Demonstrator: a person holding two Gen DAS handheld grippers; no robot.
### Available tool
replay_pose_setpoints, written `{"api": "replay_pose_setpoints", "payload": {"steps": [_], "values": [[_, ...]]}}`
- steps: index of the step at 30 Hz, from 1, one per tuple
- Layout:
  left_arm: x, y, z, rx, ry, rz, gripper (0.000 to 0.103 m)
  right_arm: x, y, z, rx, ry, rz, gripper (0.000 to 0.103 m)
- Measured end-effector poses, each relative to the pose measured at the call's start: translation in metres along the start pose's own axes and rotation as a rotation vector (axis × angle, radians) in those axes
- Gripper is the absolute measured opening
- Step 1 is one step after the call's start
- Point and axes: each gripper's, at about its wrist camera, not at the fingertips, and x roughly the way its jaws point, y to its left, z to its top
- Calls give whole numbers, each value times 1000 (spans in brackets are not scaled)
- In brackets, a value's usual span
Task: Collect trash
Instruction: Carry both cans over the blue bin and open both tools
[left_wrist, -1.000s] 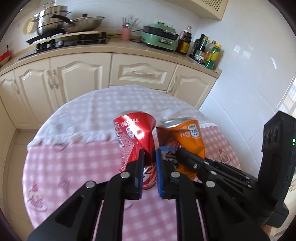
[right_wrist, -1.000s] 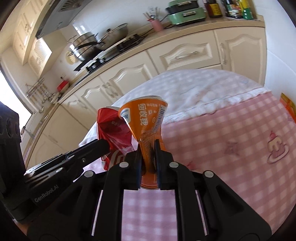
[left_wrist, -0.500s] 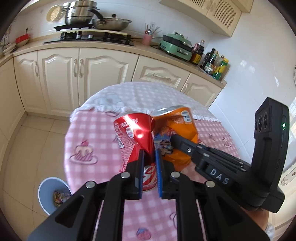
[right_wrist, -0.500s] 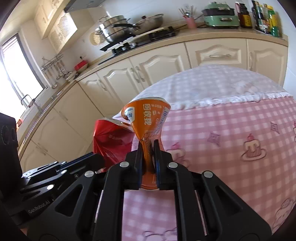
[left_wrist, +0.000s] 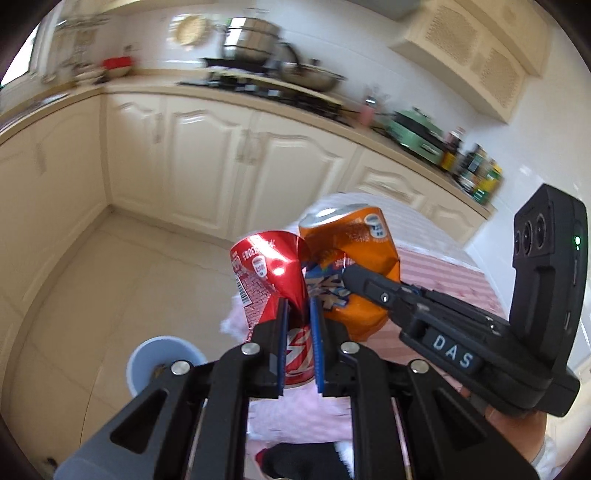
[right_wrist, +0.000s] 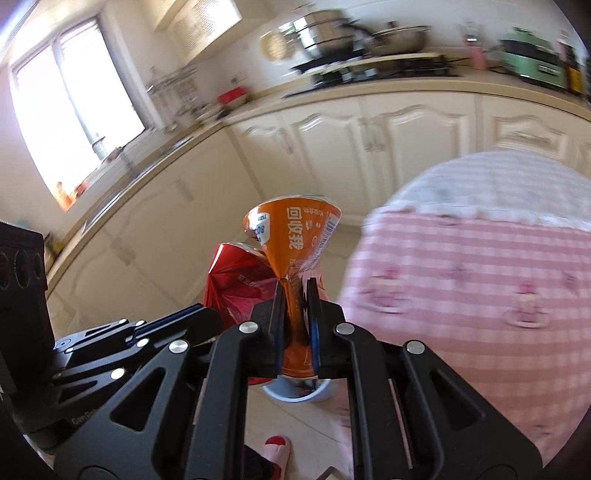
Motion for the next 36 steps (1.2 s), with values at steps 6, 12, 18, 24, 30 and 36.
{"api": "replay_pose_setpoints", "payload": {"steps": [6,12,18,24,30,36], "values": [[33,97,-6,-118,58,68,8,103,67,-20,-96,136,25,11],[110,183,-35,-219,206,126,5,215,80,-62,-130,307,-24,11],[191,231,-56,-254,303,125,0,303,62,-101,-126,440,-80,11],[231,258,-77,-293,373,193,1,356,35,-130,-75,549,-107,11],[239,283,-104,-367,441,269,29,380,27,-146,-49,608,-94,11],[227,291,-112,-410,450,293,40,385,34,-152,-46,620,-95,11]]}}
